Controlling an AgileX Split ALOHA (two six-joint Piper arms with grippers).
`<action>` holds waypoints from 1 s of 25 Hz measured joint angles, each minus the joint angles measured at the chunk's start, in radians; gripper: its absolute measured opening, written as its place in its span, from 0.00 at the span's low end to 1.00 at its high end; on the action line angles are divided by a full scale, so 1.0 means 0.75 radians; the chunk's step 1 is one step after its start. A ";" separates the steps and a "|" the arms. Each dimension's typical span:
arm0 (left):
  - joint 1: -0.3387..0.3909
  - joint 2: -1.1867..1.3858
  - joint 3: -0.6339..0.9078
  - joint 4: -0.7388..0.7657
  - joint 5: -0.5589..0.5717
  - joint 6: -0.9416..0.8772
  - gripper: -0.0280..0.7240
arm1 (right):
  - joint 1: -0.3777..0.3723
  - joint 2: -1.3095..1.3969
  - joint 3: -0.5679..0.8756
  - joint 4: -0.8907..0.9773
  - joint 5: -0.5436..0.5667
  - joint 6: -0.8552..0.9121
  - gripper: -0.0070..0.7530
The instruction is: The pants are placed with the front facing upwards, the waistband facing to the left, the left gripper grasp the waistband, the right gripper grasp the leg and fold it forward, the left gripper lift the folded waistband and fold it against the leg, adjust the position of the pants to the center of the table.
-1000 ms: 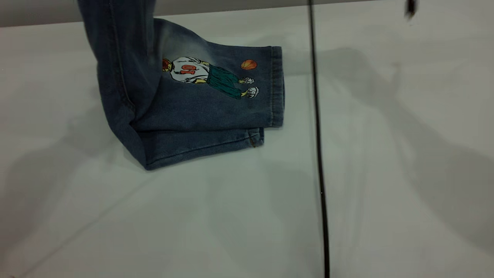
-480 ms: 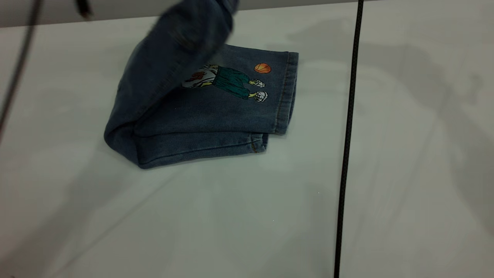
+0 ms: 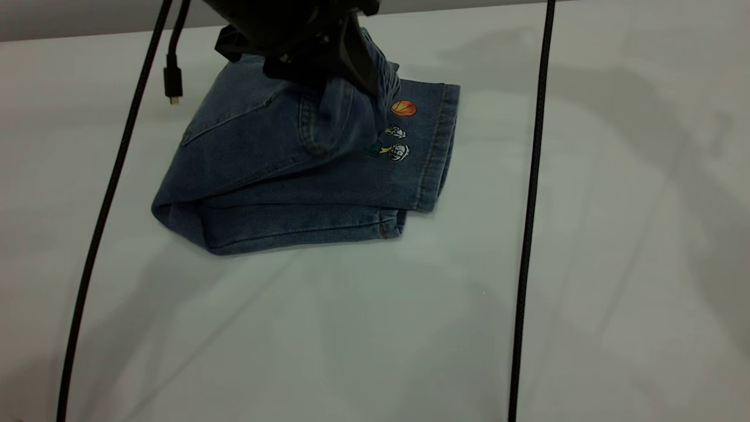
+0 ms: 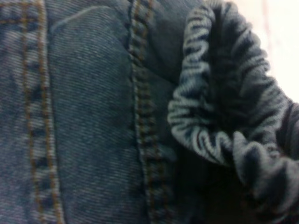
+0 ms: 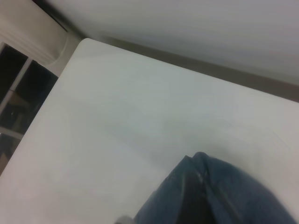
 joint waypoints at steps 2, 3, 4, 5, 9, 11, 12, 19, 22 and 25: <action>0.011 -0.014 -0.002 0.010 0.090 0.019 0.65 | 0.000 0.000 0.004 -0.006 0.000 0.001 0.57; 0.024 -0.029 -0.007 0.008 0.146 0.016 0.71 | 0.000 0.000 0.004 -0.007 0.000 0.001 0.57; 0.044 -0.051 -0.014 0.010 0.180 0.013 0.77 | 0.000 0.000 0.004 -0.007 0.000 0.001 0.57; 0.067 -0.078 -0.023 0.015 0.224 0.013 0.82 | 0.000 0.000 0.004 -0.007 0.000 0.001 0.57; 0.169 -0.218 -0.033 0.070 0.455 0.064 0.89 | 0.000 0.000 0.006 -0.018 0.000 0.004 0.57; 0.221 -0.305 -0.033 0.091 0.518 0.080 0.88 | 0.002 0.002 0.006 -0.036 -0.002 0.009 0.57; 0.252 -0.359 -0.035 0.093 0.548 0.080 0.87 | 0.006 0.005 0.009 -0.055 -0.003 0.021 0.57; 0.489 -0.761 -0.037 0.087 0.494 0.112 0.82 | 0.134 0.028 0.225 -0.163 -0.009 0.051 0.57; 0.584 -0.922 -0.038 0.073 0.436 0.112 0.81 | 0.219 0.063 0.366 -0.195 -0.009 0.051 0.57; 0.627 -1.043 -0.038 0.073 0.399 0.112 0.81 | 0.318 0.111 0.438 -0.280 -0.005 0.099 0.57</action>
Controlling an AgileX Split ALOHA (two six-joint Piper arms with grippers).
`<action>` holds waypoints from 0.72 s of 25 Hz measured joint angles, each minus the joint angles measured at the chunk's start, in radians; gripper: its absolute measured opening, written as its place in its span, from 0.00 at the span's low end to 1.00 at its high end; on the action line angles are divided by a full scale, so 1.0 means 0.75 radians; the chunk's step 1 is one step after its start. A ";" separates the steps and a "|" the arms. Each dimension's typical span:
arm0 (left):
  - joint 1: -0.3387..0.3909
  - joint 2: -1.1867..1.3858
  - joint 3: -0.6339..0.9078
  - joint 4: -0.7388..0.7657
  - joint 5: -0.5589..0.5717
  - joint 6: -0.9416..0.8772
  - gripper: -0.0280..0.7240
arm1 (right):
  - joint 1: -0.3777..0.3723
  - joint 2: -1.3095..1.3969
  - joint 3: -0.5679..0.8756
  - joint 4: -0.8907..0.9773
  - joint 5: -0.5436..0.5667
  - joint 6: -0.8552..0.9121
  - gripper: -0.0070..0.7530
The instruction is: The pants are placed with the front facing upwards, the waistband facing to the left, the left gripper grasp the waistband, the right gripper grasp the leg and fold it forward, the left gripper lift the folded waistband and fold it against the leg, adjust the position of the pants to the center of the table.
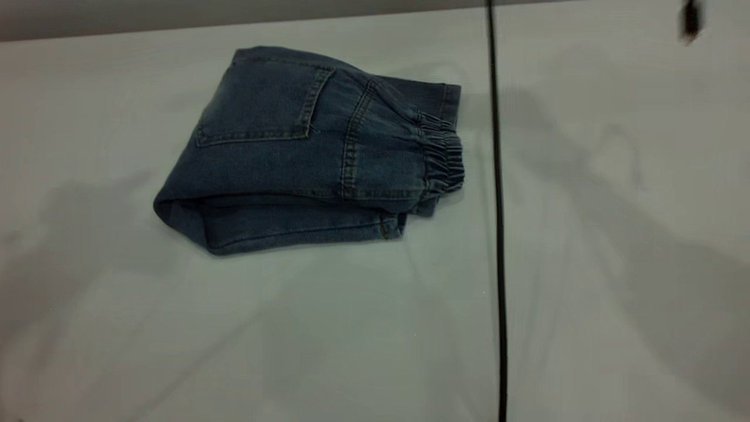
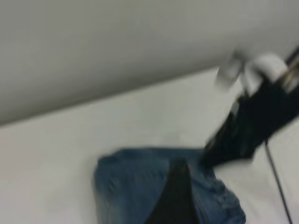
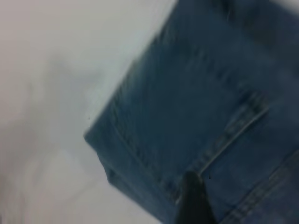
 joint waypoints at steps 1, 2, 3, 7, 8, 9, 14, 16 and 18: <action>0.000 -0.026 0.000 0.000 0.004 0.000 0.81 | 0.037 0.015 0.003 -0.040 -0.001 0.025 0.57; -0.001 -0.040 0.000 -0.004 0.012 0.000 0.81 | 0.067 0.030 0.000 -0.089 -0.001 0.047 0.57; -0.006 -0.043 0.000 -0.003 0.015 0.000 0.81 | 0.103 0.042 -0.001 -0.138 -0.001 0.082 0.57; -0.006 -0.032 0.001 0.001 0.016 0.000 0.81 | 0.225 0.083 -0.003 -0.381 0.001 0.228 0.57; -0.006 -0.032 0.001 -0.001 0.010 0.000 0.81 | 0.253 0.085 -0.003 -0.421 0.001 0.244 0.57; -0.006 -0.032 0.001 -0.001 0.011 0.000 0.81 | 0.274 0.085 -0.004 -0.449 -0.002 0.246 0.57; -0.006 -0.032 0.001 -0.028 0.015 -0.001 0.81 | 0.363 0.126 -0.007 -0.566 -0.051 0.186 0.57; -0.006 -0.032 0.001 -0.043 0.016 -0.001 0.81 | 0.361 0.154 -0.007 -0.582 -0.075 0.209 0.57; -0.006 -0.032 0.001 -0.044 0.016 -0.001 0.81 | 0.360 0.177 -0.007 -0.565 -0.134 0.276 0.57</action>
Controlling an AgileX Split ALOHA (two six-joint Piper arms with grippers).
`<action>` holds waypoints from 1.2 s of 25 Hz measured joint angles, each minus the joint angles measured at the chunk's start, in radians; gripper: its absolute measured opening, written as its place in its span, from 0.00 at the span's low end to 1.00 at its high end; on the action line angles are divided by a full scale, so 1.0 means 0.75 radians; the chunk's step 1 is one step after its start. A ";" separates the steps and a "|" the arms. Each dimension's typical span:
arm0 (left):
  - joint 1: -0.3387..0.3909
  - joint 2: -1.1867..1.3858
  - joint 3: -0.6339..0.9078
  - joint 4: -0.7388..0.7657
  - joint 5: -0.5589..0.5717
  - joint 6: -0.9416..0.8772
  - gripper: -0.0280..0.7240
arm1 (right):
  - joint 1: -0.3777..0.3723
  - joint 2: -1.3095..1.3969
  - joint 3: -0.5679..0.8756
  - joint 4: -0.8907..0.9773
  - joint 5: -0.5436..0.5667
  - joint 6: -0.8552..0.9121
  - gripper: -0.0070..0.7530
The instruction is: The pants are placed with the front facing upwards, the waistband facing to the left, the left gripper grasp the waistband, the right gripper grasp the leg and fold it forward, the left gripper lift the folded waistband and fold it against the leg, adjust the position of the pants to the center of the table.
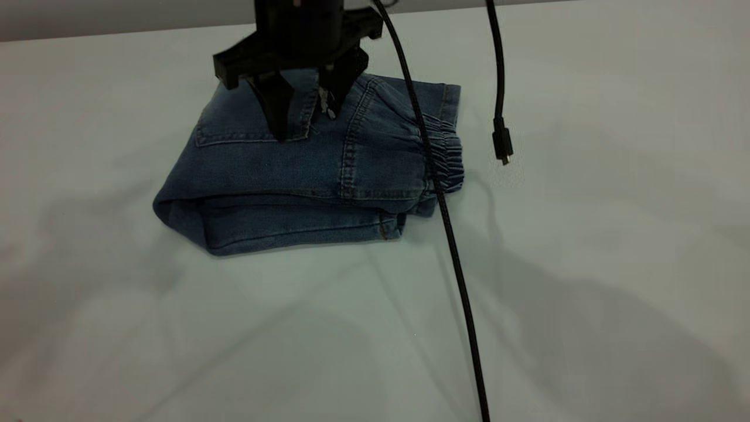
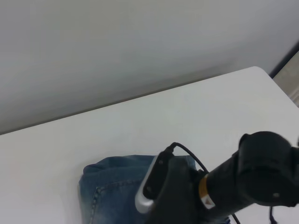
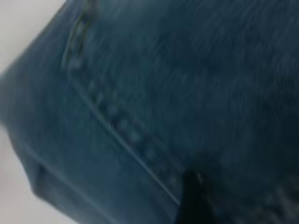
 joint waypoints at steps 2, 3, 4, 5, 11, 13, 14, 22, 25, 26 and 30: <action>0.000 0.000 0.000 -0.001 0.001 0.000 0.81 | 0.000 0.023 0.000 0.100 -0.042 0.079 0.57; 0.000 0.000 0.000 -0.001 0.003 0.000 0.81 | 0.000 0.033 0.000 0.122 -0.064 0.115 0.57; 0.000 0.000 0.000 -0.001 0.003 0.000 0.81 | 0.000 0.045 0.000 0.135 -0.071 0.147 0.57; 0.000 0.000 0.000 -0.001 0.006 0.000 0.81 | 0.000 0.060 0.000 0.142 -0.071 0.182 0.57; 0.000 0.000 0.000 -0.001 0.011 0.000 0.81 | 0.000 0.103 -0.002 0.076 0.053 0.193 0.57; 0.000 0.000 0.000 -0.001 0.011 0.000 0.81 | 0.000 0.097 -0.002 0.058 0.120 0.149 0.57; 0.000 0.000 0.000 -0.001 0.011 0.000 0.81 | 0.000 0.094 -0.002 0.044 0.143 0.125 0.57; 0.000 0.000 0.000 0.005 0.010 0.006 0.81 | 0.000 0.091 -0.002 0.058 0.143 0.103 0.57; 0.000 0.000 0.000 0.007 0.010 0.009 0.81 | 0.000 0.077 0.000 0.062 0.141 0.093 0.57; 0.000 0.000 0.000 0.007 0.010 0.010 0.81 | 0.000 0.066 0.000 0.065 0.142 0.079 0.57; 0.000 0.000 0.000 0.007 0.007 0.018 0.81 | 0.000 -0.040 0.000 0.031 0.145 0.054 0.57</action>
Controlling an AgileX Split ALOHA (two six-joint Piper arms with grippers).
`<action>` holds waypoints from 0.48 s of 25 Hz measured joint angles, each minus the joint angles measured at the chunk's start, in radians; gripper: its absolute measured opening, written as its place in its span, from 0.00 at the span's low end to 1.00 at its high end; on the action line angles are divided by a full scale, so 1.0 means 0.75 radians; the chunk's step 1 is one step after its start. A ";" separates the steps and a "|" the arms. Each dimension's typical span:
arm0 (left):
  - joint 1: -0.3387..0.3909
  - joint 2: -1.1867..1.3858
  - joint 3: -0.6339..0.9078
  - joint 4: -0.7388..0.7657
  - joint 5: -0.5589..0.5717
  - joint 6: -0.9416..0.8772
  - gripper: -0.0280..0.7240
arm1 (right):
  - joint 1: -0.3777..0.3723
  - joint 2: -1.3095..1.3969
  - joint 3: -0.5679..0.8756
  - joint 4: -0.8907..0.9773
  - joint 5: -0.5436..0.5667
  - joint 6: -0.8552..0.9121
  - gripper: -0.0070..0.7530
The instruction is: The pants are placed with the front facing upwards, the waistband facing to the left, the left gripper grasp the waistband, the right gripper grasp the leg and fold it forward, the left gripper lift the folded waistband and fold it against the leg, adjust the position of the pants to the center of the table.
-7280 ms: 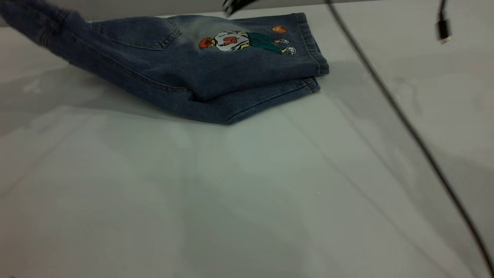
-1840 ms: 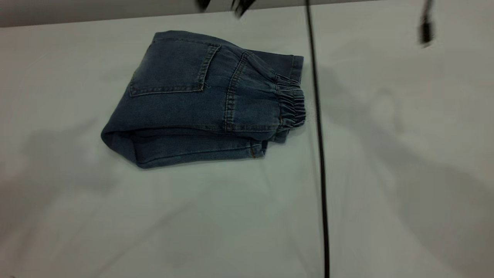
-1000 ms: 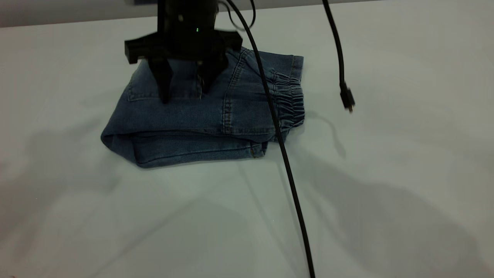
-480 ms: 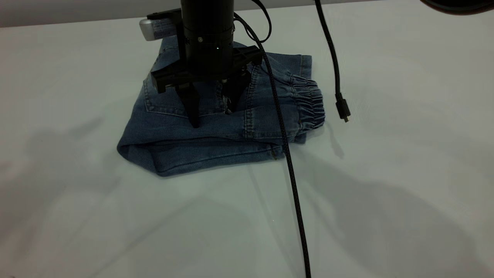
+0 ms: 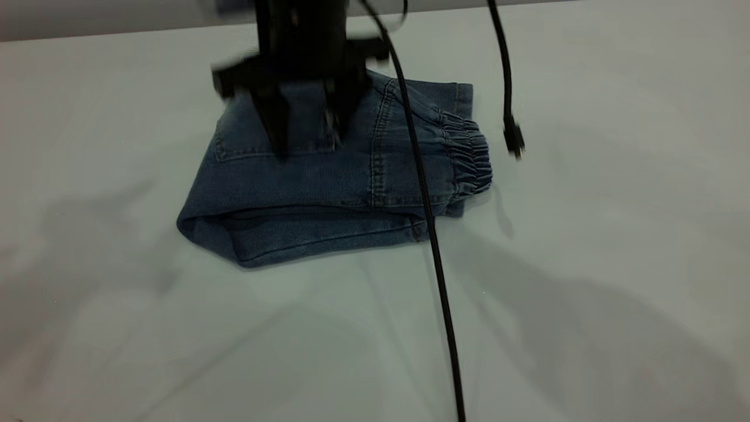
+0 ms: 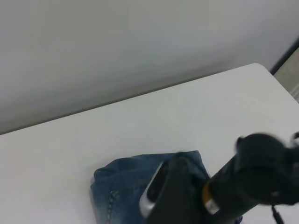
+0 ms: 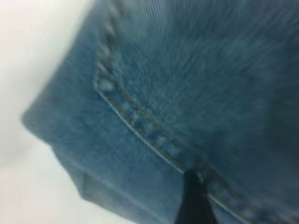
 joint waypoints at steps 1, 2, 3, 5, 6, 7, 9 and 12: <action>0.000 0.000 0.000 0.000 -0.001 0.009 0.81 | 0.000 -0.040 0.000 -0.018 0.000 -0.006 0.57; 0.000 0.000 0.000 0.000 -0.001 0.014 0.81 | 0.000 -0.077 0.000 -0.035 -0.001 -0.010 0.57; 0.000 0.000 0.000 0.000 -0.001 0.015 0.81 | 0.000 -0.123 0.000 -0.053 -0.001 -0.014 0.57; 0.000 0.000 0.000 0.000 0.002 0.015 0.81 | 0.000 -0.212 0.001 -0.075 -0.001 -0.017 0.57; 0.000 0.000 0.000 0.000 0.002 0.015 0.81 | 0.000 -0.262 0.001 -0.075 -0.001 -0.032 0.57; 0.000 0.000 0.000 0.000 0.003 0.015 0.81 | 0.000 -0.313 0.001 -0.073 -0.001 -0.048 0.57; 0.000 -0.009 0.000 0.004 0.020 0.020 0.81 | 0.000 -0.410 0.013 -0.071 -0.001 -0.070 0.57; 0.000 -0.050 0.000 0.016 0.040 0.024 0.81 | 0.000 -0.586 0.065 -0.081 0.000 -0.117 0.57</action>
